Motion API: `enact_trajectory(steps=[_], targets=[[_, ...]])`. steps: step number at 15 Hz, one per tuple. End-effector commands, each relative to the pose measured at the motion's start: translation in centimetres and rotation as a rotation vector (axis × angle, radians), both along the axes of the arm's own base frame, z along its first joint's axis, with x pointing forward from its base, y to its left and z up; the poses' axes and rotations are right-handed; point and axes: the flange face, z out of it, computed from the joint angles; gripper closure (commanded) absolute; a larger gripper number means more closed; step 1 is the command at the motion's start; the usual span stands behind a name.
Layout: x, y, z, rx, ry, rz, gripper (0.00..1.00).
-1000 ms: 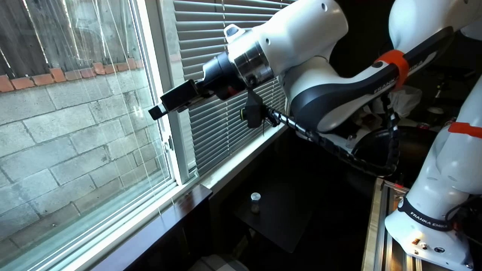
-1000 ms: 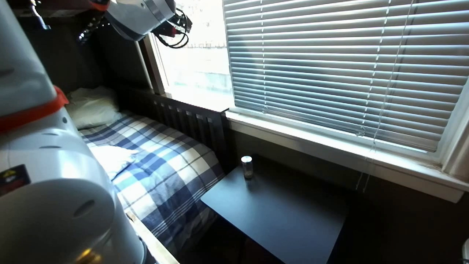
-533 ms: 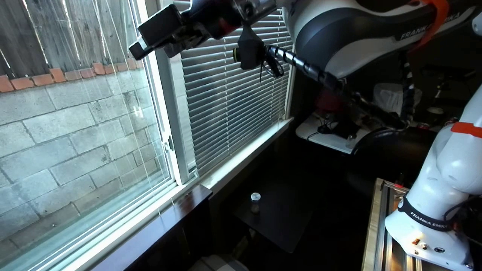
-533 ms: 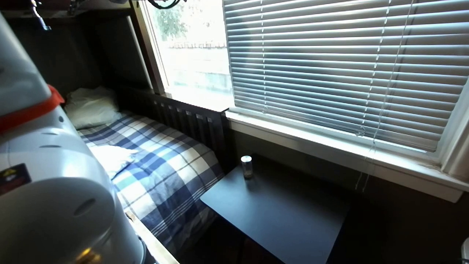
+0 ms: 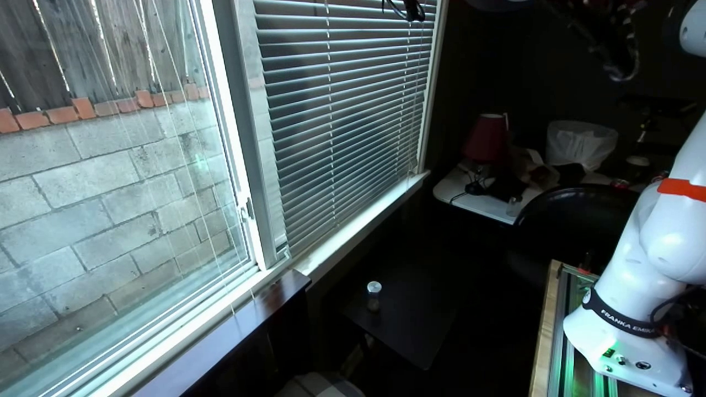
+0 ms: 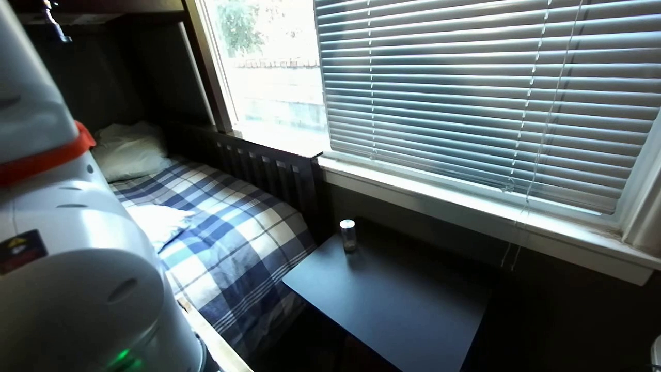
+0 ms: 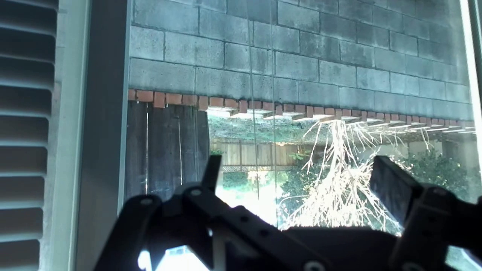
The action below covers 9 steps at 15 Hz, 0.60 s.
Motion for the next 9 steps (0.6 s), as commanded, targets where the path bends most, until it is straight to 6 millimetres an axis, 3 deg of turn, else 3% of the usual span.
enact_trajectory(steps=[1, 9], targets=[[0.1, -0.1, 0.5, -0.001, -0.003, 0.003, 0.00], [1.3, 0.3, 0.4, -0.009, -0.005, 0.025, 0.00]])
